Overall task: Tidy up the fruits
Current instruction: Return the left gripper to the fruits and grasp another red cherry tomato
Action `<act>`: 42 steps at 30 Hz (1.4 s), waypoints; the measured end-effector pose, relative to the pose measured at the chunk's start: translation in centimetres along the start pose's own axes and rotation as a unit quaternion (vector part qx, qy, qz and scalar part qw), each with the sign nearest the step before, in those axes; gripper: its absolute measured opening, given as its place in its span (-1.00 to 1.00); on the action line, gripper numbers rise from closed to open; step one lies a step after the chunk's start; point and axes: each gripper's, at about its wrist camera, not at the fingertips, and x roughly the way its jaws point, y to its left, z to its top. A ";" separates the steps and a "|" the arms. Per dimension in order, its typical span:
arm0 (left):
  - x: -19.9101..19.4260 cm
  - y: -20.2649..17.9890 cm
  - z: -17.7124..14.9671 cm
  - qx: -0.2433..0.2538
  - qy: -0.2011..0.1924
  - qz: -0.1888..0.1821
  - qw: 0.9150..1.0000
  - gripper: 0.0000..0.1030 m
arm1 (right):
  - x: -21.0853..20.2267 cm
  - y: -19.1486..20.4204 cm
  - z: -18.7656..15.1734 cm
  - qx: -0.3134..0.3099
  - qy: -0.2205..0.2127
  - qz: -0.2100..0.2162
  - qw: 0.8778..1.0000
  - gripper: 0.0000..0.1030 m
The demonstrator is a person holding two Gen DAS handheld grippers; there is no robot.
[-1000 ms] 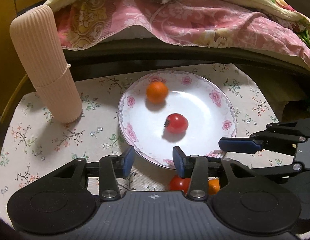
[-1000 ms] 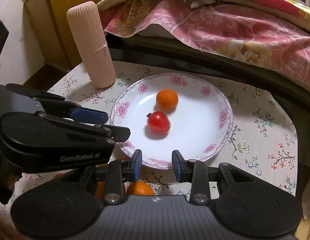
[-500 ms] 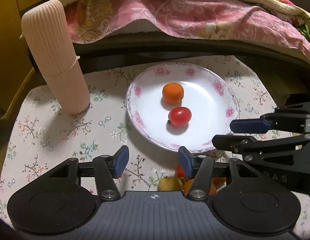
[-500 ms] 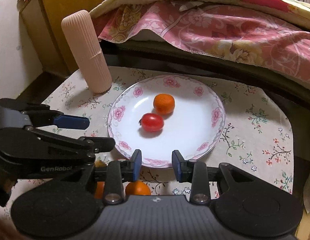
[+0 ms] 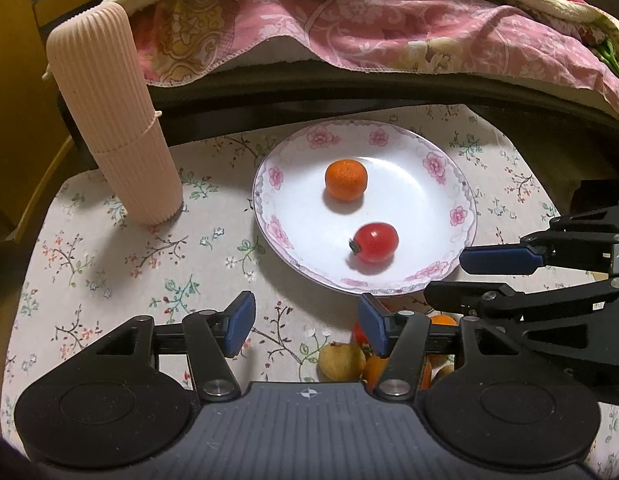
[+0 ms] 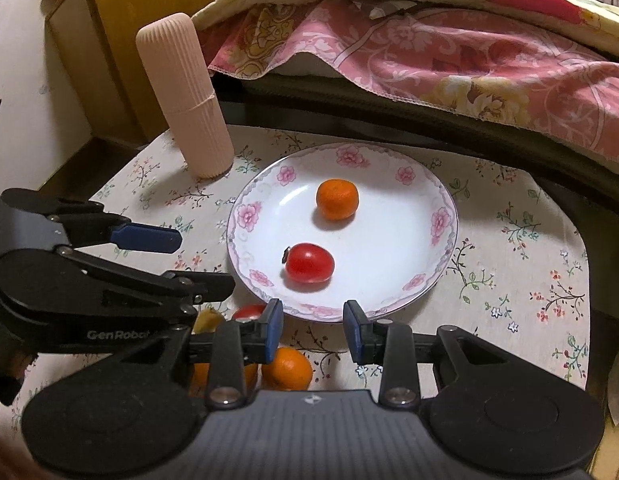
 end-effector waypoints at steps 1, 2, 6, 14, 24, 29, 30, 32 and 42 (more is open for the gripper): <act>-0.1 0.0 -0.1 0.000 0.000 0.000 1.000 0.25 | 0.0 0.1 0.0 0.000 0.001 0.001 1.000 -0.35; -0.1 0.0 -0.1 0.001 0.001 0.001 1.000 0.25 | -0.1 0.1 -0.1 0.000 0.001 0.002 1.000 -0.35; -0.4 -0.2 -0.3 0.003 0.000 0.004 1.000 0.25 | -0.3 0.3 -0.3 -0.003 0.001 0.003 1.000 -0.35; -1.7 -0.3 -1.8 0.015 0.004 -0.003 1.000 0.28 | -1.2 0.9 -1.0 -0.006 0.004 0.016 1.000 -0.35; -3.6 -0.7 -4.5 0.039 0.013 -0.003 0.999 0.36 | -2.8 2.4 -2.9 -0.022 0.020 0.038 0.999 -0.35; -3.7 -0.1 -6.2 0.044 0.026 0.000 0.999 0.36 | -3.5 2.1 -4.1 -0.015 0.025 0.038 0.999 -0.35; -3.6 0.1 -6.5 0.045 0.028 -0.001 0.999 0.36 | -3.6 2.1 -4.3 -0.016 0.027 0.037 0.999 -0.35; -3.3 0.4 -6.9 0.046 0.031 -0.002 0.998 0.35 | -3.5 2.0 -4.6 -0.018 0.032 0.039 0.999 -0.35; -1.0 0.6 -7.5 0.061 0.049 -0.013 0.997 0.26 | -2.5 2.6 -5.0 -0.040 0.045 0.049 0.997 -0.35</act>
